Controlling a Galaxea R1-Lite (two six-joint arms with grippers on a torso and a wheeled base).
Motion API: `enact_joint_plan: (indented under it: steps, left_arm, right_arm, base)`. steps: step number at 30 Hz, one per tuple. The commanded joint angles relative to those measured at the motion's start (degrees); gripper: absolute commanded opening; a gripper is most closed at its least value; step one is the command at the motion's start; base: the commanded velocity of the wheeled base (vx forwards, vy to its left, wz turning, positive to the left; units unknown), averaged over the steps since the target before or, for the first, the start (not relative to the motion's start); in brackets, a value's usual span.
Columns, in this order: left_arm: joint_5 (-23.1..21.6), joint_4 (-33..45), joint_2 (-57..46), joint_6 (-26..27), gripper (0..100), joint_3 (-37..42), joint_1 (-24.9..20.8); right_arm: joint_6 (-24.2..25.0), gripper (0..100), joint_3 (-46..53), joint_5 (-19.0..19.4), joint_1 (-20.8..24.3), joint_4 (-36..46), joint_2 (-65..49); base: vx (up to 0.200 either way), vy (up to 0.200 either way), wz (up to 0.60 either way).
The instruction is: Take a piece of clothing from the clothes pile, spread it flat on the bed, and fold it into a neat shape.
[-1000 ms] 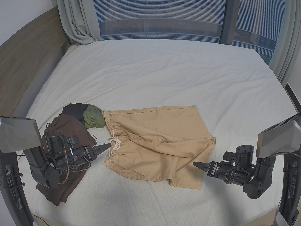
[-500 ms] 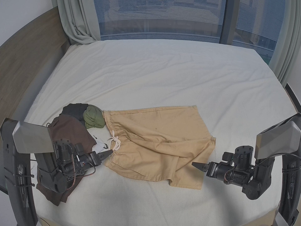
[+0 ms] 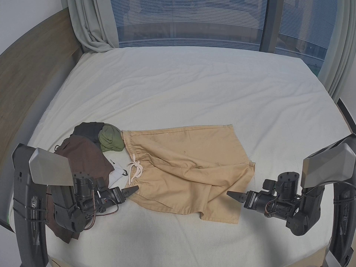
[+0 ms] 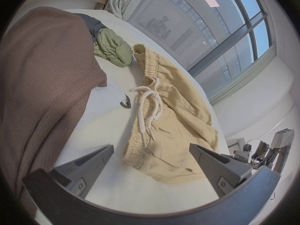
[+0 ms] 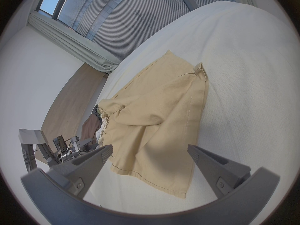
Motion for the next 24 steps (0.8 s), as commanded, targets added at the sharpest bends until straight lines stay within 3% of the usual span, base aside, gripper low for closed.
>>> enact_joint_plan:
  steps: [1,18,19,24]
  left_arm:
    - [0.0,0.0,1.7,0.0,100,-0.7,-0.1]
    - [0.4,-0.3,3.5,-1.6,100,-3.3,-1.3]
    - [0.4,-0.3,3.6,-1.6,0,-3.3,-1.3]
    - [0.4,-0.7,3.6,-1.7,0,-3.5,-0.9]
  right_arm:
    - [0.0,100,0.0,0.0,0.0,0.0,0.1]
    - [0.0,100,0.0,0.0,-0.1,0.0,0.1]
    - [0.0,100,0.0,0.0,0.0,0.0,0.1]
    - [0.0,100,0.4,0.0,0.1,0.0,0.2]
  base:
    - [0.0,0.0,0.0]
    - [0.0,0.0,0.0]
    - [0.0,0.0,0.0]
    - [0.0,0.0,0.0]
